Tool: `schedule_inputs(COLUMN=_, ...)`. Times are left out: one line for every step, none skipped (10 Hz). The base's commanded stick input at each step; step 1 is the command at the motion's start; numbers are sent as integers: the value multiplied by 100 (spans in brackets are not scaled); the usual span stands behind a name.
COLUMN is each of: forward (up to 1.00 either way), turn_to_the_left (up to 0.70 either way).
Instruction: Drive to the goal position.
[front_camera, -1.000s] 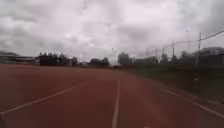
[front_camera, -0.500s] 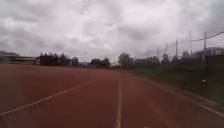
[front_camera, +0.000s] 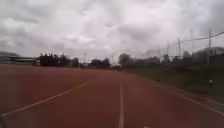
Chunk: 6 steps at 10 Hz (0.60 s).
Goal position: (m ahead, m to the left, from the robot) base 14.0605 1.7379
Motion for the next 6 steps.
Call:
schedule_inputs(forward=70, turn_to_the_left=0)
schedule_inputs(forward=70, turn_to_the_left=0)
schedule_inputs(forward=70, turn_to_the_left=0)
schedule_inputs(forward=70, turn_to_the_left=0)
schedule_inputs(forward=70, turn_to_the_left=0)
schedule_inputs(forward=70, turn_to_the_left=0)
